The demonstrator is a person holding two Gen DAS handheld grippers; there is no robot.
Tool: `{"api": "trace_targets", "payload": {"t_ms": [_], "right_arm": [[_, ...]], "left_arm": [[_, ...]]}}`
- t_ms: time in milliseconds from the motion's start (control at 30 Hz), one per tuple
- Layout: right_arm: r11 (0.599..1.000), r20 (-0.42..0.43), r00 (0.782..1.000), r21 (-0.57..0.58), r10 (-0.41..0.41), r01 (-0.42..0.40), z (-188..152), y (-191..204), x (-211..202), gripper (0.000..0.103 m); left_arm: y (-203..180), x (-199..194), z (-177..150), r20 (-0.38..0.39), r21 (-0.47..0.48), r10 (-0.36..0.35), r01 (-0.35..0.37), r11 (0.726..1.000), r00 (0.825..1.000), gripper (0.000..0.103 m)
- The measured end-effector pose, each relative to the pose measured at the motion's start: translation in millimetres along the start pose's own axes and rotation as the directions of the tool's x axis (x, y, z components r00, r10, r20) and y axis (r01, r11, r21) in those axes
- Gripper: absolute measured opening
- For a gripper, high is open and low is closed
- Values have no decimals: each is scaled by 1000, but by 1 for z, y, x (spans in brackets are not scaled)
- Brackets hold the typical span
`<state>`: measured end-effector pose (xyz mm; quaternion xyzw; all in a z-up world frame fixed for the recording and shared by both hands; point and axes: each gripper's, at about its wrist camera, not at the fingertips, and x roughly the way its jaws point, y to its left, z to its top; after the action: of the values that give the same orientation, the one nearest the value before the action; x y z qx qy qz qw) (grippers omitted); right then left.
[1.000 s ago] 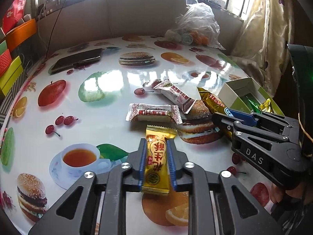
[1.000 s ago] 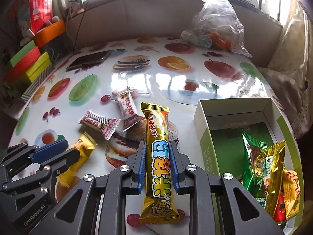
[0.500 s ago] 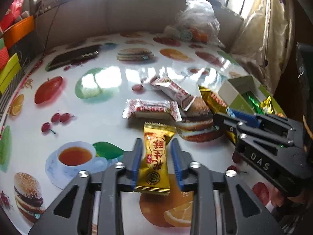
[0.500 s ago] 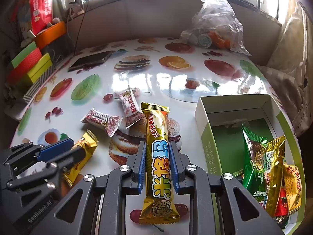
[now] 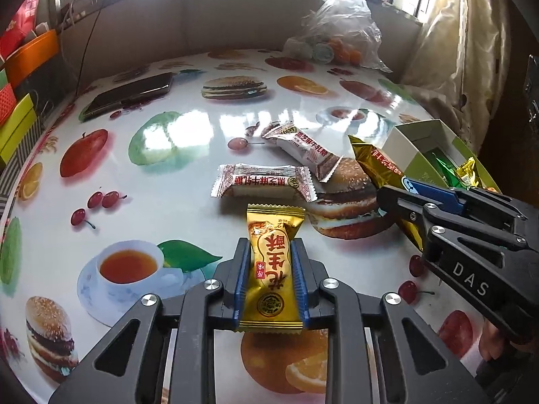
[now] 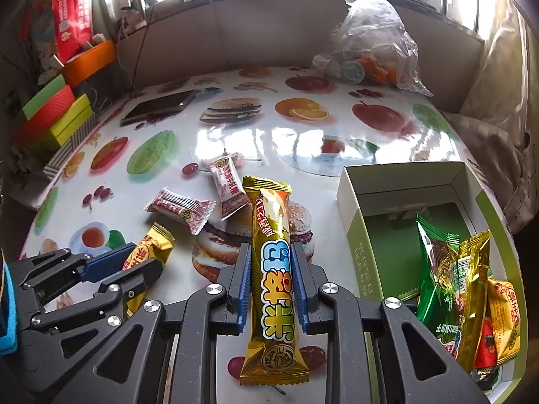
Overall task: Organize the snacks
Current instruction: 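Lift and carry the wafer bar and candy pack over the gift box with both tools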
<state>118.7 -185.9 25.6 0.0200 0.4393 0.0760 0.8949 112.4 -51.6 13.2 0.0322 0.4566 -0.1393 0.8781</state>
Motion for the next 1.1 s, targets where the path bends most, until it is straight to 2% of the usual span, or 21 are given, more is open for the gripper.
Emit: {"api": "trace_targets", "payload": {"t_ms": [700, 1100], "right_arm": [[1000, 54, 998, 7, 18, -18, -3, 1, -32, 22], [999, 87, 996, 44, -12, 8, -4, -14, -63, 22]], "left_arm": [[-8, -34, 9, 79, 3, -10, 10, 1000, 997, 24], [-27, -45, 22, 92, 21, -63, 61, 998, 994, 24]]}}
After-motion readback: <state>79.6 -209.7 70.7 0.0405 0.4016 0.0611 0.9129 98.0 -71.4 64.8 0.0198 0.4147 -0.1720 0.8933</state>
